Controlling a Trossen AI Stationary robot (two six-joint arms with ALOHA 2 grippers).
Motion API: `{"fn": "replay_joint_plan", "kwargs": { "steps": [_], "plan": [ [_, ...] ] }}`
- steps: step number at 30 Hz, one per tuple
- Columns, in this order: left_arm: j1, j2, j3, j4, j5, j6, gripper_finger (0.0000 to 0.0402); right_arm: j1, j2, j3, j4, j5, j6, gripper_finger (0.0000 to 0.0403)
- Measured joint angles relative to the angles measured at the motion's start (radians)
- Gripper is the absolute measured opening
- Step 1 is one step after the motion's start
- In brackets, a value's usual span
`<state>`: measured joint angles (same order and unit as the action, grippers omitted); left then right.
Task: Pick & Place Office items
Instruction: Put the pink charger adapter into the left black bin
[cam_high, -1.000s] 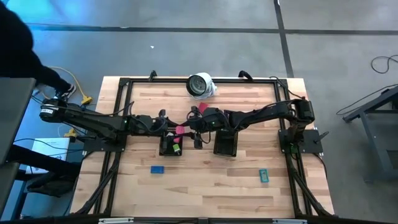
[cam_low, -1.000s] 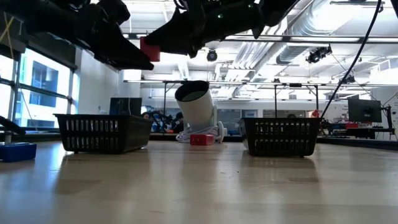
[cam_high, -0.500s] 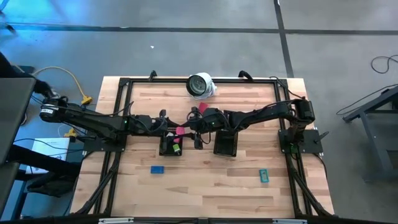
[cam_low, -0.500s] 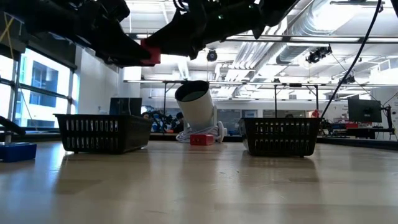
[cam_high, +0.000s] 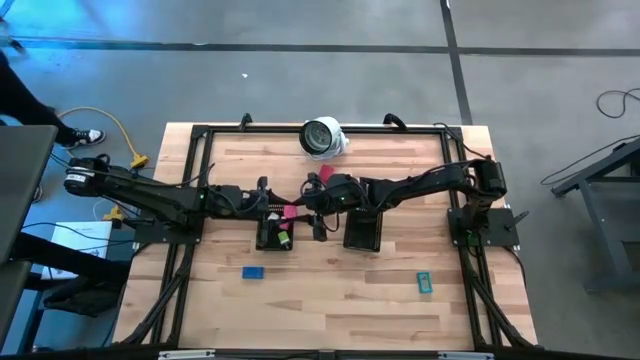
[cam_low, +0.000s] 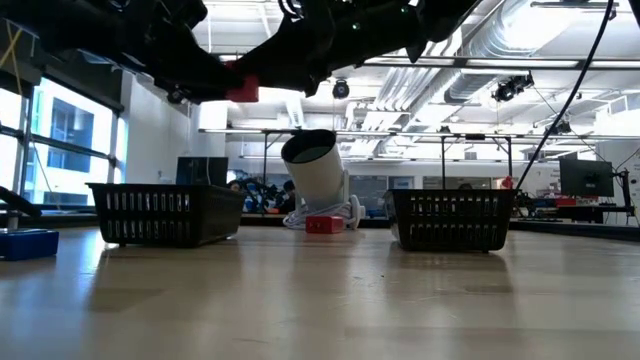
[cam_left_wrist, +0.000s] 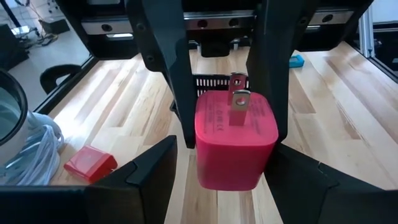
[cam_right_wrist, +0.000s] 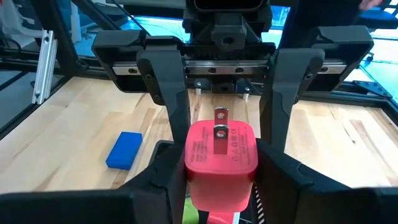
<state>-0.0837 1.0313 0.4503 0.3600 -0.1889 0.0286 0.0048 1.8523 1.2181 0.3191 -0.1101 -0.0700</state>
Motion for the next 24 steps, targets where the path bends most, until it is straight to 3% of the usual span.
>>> {"fn": "replay_joint_plan", "kwargs": {
  "steps": [3,8,19,24],
  "plan": [
    [0.0,0.0,0.0,0.006,0.0,0.002,0.0203,0.0,0.0,-0.001,0.0,0.0,0.0,0.014],
    [0.0,-0.001,0.0,0.007,0.0,-0.008,0.0138,-0.001,0.0,-0.002,0.0,0.009,-0.005,0.014],
    [0.0,-0.001,0.0,0.006,0.001,-0.005,0.014,-0.001,0.001,-0.002,0.002,0.008,-0.003,0.014],
    [0.0,-0.002,0.0,-0.003,-0.001,-0.003,0.014,-0.001,0.003,-0.004,0.018,0.004,0.017,0.0214]
  ]
}}
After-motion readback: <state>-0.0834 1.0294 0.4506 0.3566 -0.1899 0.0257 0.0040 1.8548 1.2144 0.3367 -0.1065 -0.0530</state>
